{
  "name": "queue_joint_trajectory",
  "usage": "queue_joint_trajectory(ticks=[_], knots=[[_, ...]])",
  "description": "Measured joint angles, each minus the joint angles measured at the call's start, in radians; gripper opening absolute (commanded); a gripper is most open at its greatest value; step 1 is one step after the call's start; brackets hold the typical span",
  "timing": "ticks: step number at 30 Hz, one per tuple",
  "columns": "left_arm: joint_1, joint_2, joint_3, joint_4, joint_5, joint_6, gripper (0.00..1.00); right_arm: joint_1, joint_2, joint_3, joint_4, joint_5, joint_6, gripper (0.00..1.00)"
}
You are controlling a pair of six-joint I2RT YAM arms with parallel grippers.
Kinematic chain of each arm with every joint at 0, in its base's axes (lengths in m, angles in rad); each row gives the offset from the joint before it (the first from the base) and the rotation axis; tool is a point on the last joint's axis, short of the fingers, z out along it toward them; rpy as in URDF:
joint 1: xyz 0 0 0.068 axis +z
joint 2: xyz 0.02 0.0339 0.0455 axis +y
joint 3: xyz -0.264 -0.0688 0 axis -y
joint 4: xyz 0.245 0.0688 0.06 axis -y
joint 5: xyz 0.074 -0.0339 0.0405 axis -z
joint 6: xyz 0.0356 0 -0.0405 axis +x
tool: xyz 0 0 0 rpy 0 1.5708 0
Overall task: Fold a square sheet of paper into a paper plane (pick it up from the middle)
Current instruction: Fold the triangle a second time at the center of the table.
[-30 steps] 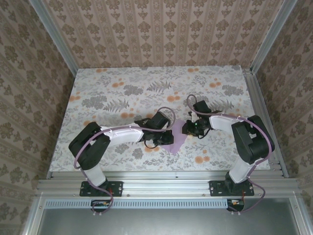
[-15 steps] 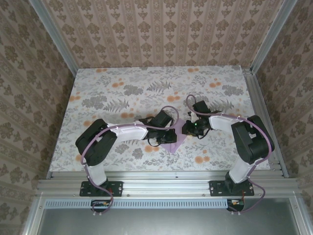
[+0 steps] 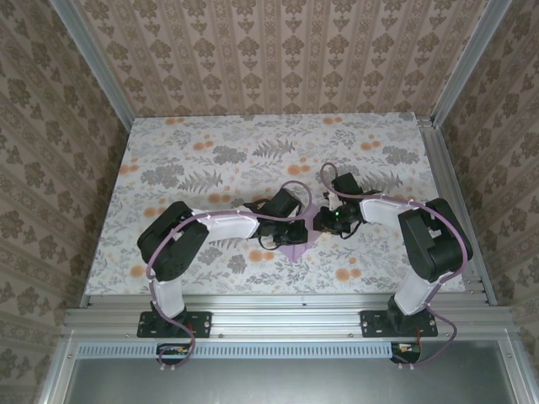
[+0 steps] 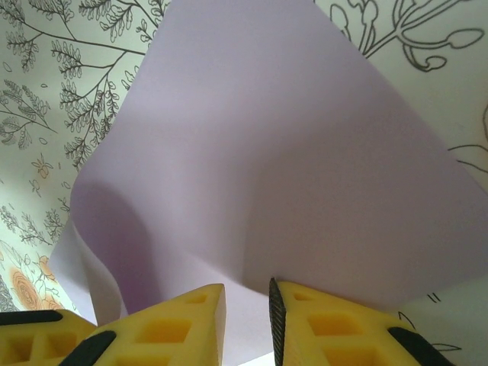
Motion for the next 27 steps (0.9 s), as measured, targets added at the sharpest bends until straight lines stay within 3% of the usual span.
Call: queue_joint_trajectory(ticks=[27], knots=[[0.0, 0.046, 0.011, 0.012, -0.015, 0.0, 0.11, 0.0, 0.0, -0.002, 0.002, -0.003, 0.0, 0.25]])
